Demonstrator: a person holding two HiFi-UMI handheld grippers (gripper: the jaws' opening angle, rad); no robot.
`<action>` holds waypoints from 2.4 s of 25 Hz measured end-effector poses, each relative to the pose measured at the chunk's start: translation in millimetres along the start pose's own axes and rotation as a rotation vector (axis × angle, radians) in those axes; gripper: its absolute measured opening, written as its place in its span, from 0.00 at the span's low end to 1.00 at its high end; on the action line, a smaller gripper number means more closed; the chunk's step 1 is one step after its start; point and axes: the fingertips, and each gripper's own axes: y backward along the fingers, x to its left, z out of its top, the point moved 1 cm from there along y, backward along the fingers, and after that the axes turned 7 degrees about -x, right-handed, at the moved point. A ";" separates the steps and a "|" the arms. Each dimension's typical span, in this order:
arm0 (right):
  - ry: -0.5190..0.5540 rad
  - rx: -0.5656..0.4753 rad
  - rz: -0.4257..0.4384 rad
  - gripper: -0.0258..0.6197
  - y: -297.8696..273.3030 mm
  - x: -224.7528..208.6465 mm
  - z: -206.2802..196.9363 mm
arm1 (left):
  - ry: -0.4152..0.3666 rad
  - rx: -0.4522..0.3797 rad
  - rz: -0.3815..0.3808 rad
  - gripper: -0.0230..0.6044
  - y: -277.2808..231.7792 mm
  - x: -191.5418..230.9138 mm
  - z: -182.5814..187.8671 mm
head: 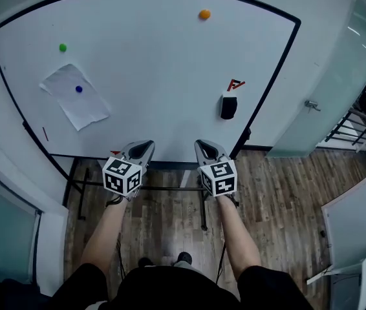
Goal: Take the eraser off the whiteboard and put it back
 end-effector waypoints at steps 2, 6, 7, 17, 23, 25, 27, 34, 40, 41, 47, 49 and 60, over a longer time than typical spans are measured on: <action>0.004 -0.002 -0.002 0.08 -1.2 -7.4 0.4 | -0.006 0.000 0.001 0.07 -7.1 -1.8 1.2; 0.007 -0.014 -0.014 0.08 -5.0 -20.1 0.2 | -0.009 0.002 -0.003 0.06 -19.6 -4.2 1.8; 0.005 -0.018 -0.024 0.08 -5.4 -24.6 0.6 | -0.010 0.003 -0.007 0.06 -23.2 -5.4 2.2; 0.010 -0.021 -0.238 0.09 -10.4 -93.4 2.3 | -0.043 0.017 -0.062 0.07 -67.9 -16.5 -0.2; 0.028 -0.025 -0.361 0.43 -22.8 -137.5 12.0 | -0.049 0.020 -0.090 0.06 -89.9 -8.8 0.5; 0.042 -0.018 -0.392 0.45 -28.6 -149.6 13.3 | -0.055 0.022 -0.095 0.07 -95.9 -5.1 0.9; 0.048 -0.011 -0.410 0.46 -36.2 -158.8 13.3 | -0.058 0.025 -0.097 0.07 -100.8 0.3 1.1; 0.064 0.026 -0.480 0.47 -62.3 -186.8 3.7 | -0.067 0.044 -0.086 0.06 -113.1 22.3 1.1; 0.063 0.045 -0.488 0.48 -77.4 -198.8 -2.1 | -0.070 0.054 -0.081 0.06 -120.2 30.9 3.4; 0.067 0.043 -0.489 0.48 -78.8 -199.8 -1.9 | -0.070 0.054 -0.080 0.07 -120.9 31.5 3.3; 0.080 0.029 -0.512 0.47 -80.9 -202.7 -0.6 | -0.069 0.049 -0.074 0.07 -121.2 35.5 2.6; 0.072 0.025 -0.511 0.47 -80.9 -202.2 -0.6 | -0.069 0.052 -0.070 0.07 -120.8 37.0 1.6; 0.065 0.030 -0.495 0.45 -70.2 -191.4 -3.7 | -0.065 0.040 -0.063 0.07 -116.1 30.1 4.0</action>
